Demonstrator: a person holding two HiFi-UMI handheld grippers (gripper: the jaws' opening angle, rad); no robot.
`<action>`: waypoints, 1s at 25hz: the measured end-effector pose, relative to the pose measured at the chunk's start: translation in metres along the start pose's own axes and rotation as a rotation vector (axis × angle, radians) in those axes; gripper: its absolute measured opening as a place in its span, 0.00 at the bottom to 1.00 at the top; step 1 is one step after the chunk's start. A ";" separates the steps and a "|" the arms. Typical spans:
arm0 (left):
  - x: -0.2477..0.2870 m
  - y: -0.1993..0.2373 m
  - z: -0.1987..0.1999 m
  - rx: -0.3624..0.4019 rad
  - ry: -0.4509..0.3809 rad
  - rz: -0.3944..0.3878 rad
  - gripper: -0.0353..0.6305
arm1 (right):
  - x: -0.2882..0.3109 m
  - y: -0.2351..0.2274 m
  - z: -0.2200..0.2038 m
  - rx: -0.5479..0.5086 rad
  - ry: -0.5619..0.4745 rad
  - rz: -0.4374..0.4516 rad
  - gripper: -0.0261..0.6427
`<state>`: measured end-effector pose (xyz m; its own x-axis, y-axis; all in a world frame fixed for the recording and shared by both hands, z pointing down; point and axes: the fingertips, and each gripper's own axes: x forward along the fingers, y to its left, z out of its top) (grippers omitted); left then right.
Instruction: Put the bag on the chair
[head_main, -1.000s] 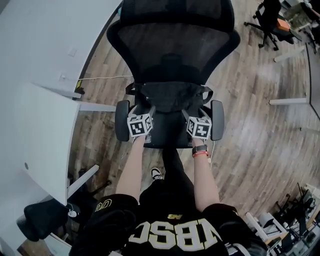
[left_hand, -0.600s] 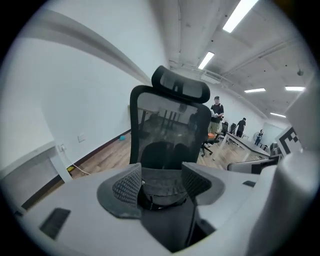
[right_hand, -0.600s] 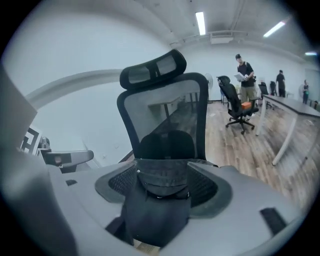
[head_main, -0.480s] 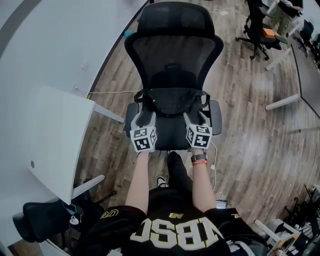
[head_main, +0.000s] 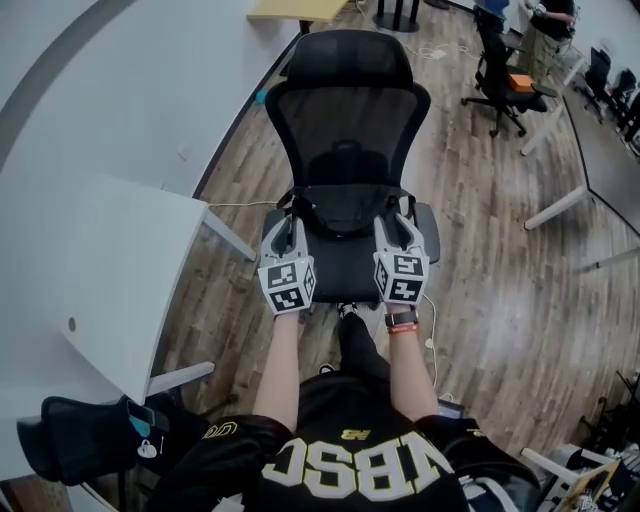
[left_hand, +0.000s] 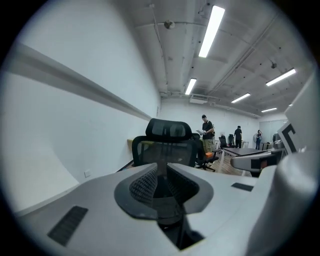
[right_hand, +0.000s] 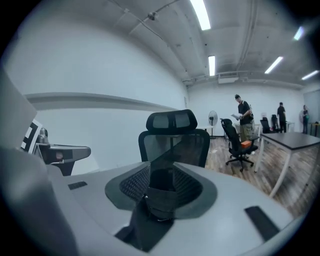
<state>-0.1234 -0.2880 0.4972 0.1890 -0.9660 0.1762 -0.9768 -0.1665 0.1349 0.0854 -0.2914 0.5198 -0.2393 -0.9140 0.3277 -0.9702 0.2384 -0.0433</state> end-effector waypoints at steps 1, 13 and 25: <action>-0.007 -0.002 0.009 0.008 -0.023 0.000 0.15 | -0.007 0.004 0.006 -0.007 -0.016 0.001 0.25; -0.078 -0.015 0.058 0.050 -0.130 -0.028 0.08 | -0.075 0.024 0.048 0.020 -0.161 0.012 0.06; -0.103 -0.028 0.060 0.036 -0.149 -0.090 0.07 | -0.091 0.033 0.048 0.010 -0.162 0.022 0.05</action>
<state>-0.1210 -0.1960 0.4171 0.2614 -0.9651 0.0181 -0.9601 -0.2580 0.1081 0.0734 -0.2155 0.4434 -0.2631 -0.9496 0.1705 -0.9647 0.2567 -0.0591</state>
